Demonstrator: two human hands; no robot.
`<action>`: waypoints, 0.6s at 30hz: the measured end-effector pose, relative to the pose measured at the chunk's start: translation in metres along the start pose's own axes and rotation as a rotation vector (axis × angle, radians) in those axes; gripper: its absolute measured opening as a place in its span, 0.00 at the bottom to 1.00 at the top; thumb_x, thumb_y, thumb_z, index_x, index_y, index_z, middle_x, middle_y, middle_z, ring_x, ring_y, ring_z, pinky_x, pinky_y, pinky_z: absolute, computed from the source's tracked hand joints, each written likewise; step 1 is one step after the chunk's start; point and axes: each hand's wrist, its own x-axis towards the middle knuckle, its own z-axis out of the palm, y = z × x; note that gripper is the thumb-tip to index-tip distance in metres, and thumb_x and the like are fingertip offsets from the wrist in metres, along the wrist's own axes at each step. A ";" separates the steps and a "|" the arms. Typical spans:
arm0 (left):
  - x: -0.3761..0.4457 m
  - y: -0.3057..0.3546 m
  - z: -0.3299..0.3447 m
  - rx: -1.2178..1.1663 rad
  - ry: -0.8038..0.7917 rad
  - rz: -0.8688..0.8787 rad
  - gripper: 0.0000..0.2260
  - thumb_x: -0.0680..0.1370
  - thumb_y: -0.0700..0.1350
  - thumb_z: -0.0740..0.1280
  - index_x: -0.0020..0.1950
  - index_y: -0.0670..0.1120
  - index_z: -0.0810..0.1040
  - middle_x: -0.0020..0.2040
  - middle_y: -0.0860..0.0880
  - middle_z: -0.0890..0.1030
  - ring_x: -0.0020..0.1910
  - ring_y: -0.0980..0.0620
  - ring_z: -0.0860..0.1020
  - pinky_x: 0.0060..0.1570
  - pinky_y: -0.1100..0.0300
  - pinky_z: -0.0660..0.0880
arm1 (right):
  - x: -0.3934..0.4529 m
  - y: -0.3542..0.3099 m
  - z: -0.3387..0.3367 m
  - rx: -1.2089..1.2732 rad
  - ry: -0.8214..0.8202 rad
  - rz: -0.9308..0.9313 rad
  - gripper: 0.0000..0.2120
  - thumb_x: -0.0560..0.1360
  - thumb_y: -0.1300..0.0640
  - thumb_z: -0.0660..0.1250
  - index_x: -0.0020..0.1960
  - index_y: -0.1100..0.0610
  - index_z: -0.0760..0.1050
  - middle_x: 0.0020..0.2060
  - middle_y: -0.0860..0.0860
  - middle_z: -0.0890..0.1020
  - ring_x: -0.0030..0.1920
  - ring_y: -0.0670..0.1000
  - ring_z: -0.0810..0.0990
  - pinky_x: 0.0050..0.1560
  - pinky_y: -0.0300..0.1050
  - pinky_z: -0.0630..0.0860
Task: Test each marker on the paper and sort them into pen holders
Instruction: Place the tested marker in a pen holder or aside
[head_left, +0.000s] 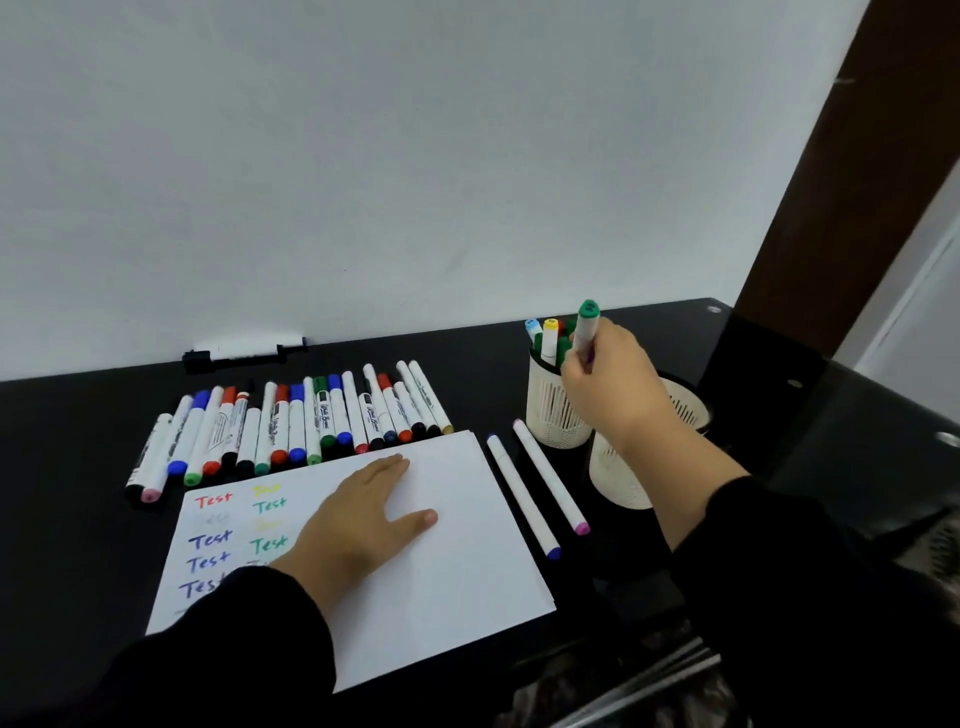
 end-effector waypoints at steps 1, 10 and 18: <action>0.000 0.000 0.001 0.004 0.002 -0.001 0.33 0.76 0.61 0.61 0.77 0.53 0.53 0.76 0.57 0.53 0.74 0.57 0.53 0.72 0.59 0.51 | 0.003 0.001 0.001 -0.022 -0.015 0.014 0.05 0.79 0.55 0.58 0.50 0.57 0.68 0.46 0.53 0.73 0.38 0.48 0.71 0.37 0.41 0.65; 0.001 -0.002 0.004 0.037 0.022 0.016 0.32 0.76 0.62 0.60 0.77 0.53 0.53 0.76 0.58 0.53 0.74 0.57 0.53 0.71 0.60 0.51 | 0.014 -0.002 0.005 -0.067 0.022 -0.014 0.13 0.80 0.56 0.59 0.61 0.60 0.68 0.53 0.55 0.74 0.46 0.51 0.73 0.43 0.44 0.69; 0.002 -0.004 0.004 0.039 0.016 0.016 0.32 0.77 0.62 0.59 0.77 0.53 0.53 0.76 0.58 0.53 0.74 0.57 0.53 0.72 0.59 0.52 | 0.008 -0.007 0.001 -0.247 0.015 -0.107 0.26 0.80 0.61 0.58 0.74 0.52 0.51 0.36 0.54 0.73 0.37 0.54 0.76 0.37 0.48 0.73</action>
